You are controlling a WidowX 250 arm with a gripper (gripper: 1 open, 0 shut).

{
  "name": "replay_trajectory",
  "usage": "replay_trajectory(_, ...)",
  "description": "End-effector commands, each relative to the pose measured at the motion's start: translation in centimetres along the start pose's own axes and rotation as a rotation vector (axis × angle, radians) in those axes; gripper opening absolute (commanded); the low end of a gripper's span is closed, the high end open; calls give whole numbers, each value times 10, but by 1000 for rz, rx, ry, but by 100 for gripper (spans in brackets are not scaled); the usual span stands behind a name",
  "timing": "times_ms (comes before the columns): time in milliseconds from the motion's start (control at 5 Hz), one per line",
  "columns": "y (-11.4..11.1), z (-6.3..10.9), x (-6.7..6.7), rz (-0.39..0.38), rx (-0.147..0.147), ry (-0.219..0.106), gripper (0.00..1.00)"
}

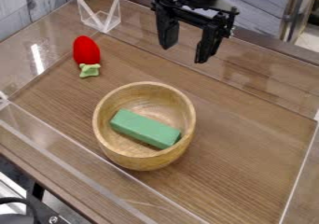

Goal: Move the red fruit to the right

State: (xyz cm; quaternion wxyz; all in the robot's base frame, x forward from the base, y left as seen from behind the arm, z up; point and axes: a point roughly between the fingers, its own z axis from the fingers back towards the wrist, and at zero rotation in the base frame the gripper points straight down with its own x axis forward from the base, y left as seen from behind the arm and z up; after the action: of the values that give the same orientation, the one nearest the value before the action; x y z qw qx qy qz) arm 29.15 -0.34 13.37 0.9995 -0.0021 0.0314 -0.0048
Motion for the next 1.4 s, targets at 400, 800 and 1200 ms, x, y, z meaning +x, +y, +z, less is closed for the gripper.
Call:
replay_trajectory(400,83,7,-18,121,-15,-17,100)
replay_trajectory(800,170,4,-24,373,-42,-29,100)
replay_trajectory(1200,194,-20,-6,504,-74,-16,100)
